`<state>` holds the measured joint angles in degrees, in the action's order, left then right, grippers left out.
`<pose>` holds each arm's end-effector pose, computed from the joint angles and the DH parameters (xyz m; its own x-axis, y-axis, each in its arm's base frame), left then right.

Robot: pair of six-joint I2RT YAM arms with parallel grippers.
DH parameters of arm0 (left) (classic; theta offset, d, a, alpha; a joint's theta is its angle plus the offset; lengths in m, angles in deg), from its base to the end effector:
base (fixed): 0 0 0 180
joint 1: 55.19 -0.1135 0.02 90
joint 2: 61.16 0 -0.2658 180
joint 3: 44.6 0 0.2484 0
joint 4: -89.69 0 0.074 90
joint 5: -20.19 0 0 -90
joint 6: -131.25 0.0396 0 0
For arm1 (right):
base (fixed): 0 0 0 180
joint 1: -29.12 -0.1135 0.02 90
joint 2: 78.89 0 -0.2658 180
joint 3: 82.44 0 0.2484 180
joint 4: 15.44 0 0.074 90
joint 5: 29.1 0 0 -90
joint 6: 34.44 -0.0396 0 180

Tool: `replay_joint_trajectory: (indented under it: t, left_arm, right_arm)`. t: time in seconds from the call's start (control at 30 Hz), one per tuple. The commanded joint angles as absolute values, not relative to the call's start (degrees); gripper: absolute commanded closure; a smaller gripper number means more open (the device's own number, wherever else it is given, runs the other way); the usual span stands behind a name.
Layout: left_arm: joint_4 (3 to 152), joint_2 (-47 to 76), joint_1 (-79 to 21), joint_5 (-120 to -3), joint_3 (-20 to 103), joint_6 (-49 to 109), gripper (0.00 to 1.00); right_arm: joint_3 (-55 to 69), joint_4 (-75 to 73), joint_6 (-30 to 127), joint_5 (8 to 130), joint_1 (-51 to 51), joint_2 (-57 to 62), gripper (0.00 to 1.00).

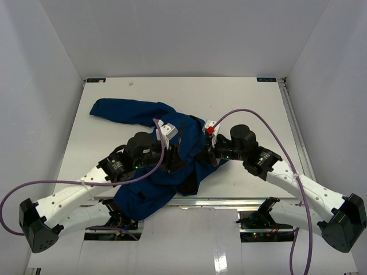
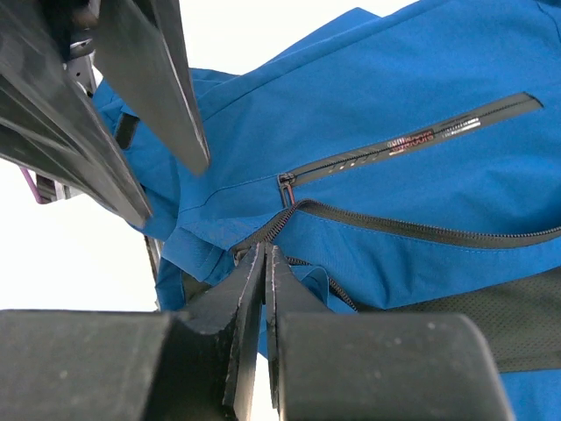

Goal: Zip up the jacket

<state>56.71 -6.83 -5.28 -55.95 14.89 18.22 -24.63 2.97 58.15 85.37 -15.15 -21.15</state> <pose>0.1292 -0.1682 0.2993 -0.6205 0.1474 -0.7702 0.6915 0.5659 -0.4489 0.1539 0.1730 0.3039 -0.1836 -0.2365 -0.9541 -0.9261 0.3670 0.0873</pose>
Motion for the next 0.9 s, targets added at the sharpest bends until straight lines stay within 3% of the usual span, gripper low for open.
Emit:
replay_joint_trajectory:
  t: [0.0, 0.47, 0.87]
  left_arm:
    - [50.6, -6.0, -5.1, -61.5, 22.0, 22.2, 0.47]
    - [46.6, 5.0, -4.6, -62.1, 30.0, 30.2, 0.49]
    - [48.9, 5.7, -4.0, -62.9, 29.1, 30.7, 0.5]
  right_arm:
    - [-21.6, 2.3, 55.3, 84.8, -14.9, -19.6, 0.92]
    - [-16.6, 4.0, 51.2, 82.9, -14.7, -15.3, 0.92]
    - [-16.0, 4.3, 50.5, 83.2, -14.7, -15.6, 0.92]
